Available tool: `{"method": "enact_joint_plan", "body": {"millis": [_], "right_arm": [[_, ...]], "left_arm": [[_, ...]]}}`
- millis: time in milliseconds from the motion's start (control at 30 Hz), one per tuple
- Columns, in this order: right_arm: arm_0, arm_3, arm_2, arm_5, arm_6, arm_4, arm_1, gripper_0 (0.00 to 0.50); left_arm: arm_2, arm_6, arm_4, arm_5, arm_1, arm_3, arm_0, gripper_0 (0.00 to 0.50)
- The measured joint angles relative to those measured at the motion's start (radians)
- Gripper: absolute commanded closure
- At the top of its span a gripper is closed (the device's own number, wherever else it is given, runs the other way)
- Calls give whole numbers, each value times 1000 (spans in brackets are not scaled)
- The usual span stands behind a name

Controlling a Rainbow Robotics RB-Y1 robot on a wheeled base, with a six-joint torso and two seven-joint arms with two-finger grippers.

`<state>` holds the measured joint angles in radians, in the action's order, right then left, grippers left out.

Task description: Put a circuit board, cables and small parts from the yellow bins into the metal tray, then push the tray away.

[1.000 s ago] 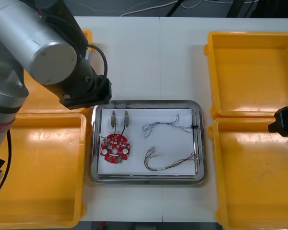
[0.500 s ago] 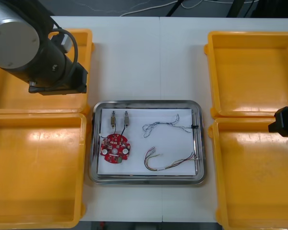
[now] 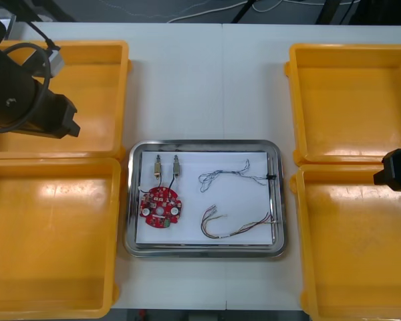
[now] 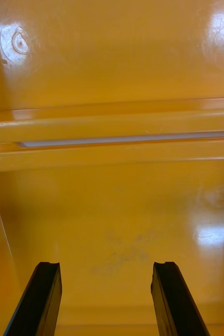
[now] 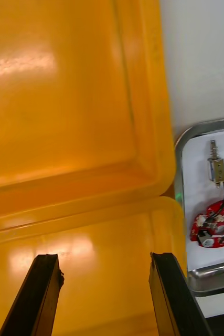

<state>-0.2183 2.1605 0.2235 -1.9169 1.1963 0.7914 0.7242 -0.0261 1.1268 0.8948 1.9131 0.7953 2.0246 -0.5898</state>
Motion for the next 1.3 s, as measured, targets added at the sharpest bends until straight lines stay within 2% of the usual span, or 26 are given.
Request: {"method": "enact_joint_plan", "body": {"millis": [233, 400, 533, 833, 1067, 1300], "right_arm": [[0, 0, 0, 0, 0, 0, 0, 0], [0, 0, 0, 0, 0, 0, 0, 0], [0, 0, 0, 0, 0, 0, 0, 0], [4, 0, -8, 0, 0, 11, 0, 0], [-24, 11, -138, 0, 0, 18, 17, 0], [-129, 76, -328, 0, 19, 36, 22, 0]], "left_arm": [[70, 35, 13, 0, 50, 1, 57, 0], [129, 126, 12, 0, 61, 2, 93, 0], [137, 209, 8, 0, 76, 2, 106, 0], [142, 216, -12, 0, 104, 4, 129, 0], [142, 216, -37, 0, 108, 4, 137, 0], [148, 216, -40, 0, 108, 5, 137, 0]]}}
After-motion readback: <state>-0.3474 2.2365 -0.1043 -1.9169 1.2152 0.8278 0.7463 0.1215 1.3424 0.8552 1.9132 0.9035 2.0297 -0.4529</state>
